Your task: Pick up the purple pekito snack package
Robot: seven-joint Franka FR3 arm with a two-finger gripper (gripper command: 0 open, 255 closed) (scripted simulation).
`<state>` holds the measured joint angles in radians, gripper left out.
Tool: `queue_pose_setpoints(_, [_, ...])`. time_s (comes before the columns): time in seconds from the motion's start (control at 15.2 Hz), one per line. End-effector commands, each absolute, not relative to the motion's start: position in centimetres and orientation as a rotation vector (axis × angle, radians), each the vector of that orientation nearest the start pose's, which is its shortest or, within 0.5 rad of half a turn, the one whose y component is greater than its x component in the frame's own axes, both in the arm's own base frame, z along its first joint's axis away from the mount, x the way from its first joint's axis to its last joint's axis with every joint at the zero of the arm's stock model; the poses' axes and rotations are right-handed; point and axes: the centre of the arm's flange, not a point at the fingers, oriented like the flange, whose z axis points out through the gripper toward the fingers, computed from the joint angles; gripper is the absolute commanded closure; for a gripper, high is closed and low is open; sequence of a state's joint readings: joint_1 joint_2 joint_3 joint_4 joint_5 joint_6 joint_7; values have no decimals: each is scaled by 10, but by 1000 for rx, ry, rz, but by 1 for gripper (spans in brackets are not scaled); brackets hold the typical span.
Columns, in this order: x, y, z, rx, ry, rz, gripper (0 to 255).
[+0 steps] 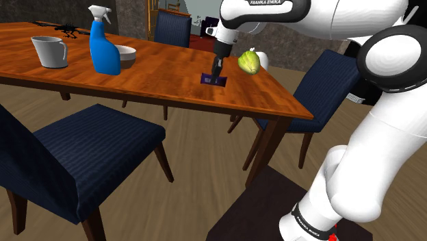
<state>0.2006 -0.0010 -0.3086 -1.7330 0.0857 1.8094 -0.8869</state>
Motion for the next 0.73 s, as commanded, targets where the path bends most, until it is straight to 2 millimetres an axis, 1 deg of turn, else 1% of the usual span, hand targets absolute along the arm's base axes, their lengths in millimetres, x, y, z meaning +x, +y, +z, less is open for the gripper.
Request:
queue_pose_setpoints(0.0, [568,-53,580,-2878,-1152,-168,255])
queue_pose_setpoints(0.59, [568,-53,627,-2878,-1152,-168,255])
queue_pose_setpoints(0.66, [568,-53,628,-2878,-1152,-168,255])
